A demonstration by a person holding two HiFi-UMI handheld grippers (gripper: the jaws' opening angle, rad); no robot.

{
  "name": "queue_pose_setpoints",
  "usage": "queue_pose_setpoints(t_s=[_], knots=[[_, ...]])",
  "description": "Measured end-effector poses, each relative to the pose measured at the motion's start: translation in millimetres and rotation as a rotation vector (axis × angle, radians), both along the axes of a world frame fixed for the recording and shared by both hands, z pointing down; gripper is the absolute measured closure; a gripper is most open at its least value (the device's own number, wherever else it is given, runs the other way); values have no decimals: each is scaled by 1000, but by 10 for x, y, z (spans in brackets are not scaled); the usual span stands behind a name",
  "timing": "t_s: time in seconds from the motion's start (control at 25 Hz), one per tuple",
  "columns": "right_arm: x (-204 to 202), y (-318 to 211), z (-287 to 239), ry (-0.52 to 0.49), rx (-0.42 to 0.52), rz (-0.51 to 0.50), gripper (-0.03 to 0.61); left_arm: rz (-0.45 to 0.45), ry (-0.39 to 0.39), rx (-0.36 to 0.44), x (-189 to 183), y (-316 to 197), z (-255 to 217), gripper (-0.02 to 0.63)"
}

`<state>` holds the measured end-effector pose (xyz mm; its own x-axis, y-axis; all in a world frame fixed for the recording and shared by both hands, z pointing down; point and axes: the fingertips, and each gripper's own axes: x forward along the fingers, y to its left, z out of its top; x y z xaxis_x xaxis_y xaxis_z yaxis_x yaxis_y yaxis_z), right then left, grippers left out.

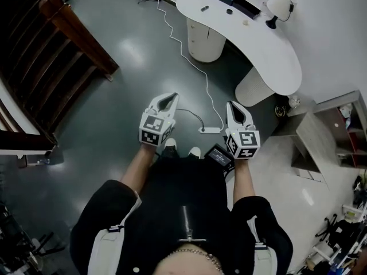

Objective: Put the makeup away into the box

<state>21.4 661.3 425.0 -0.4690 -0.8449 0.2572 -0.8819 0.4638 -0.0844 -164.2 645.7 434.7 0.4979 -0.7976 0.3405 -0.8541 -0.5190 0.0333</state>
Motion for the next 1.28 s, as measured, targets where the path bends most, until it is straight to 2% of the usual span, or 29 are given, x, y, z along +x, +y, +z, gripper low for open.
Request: queue_pose_setpoints(t_s=[0.28, 0.64, 1.0, 1.28], knots=[[168, -77, -17, -5, -1, -16, 572, -2, 0, 4, 228, -75, -8, 600], [363, -295, 18, -9, -23, 13, 572, 27, 8, -2, 465, -347, 31, 600], [502, -820, 154, -23, -55, 48, 572, 71, 3, -15, 670, -964, 93, 600], [405, -1575, 241, -30, -80, 55, 572, 93, -1, -24, 584, -1727, 193, 600]])
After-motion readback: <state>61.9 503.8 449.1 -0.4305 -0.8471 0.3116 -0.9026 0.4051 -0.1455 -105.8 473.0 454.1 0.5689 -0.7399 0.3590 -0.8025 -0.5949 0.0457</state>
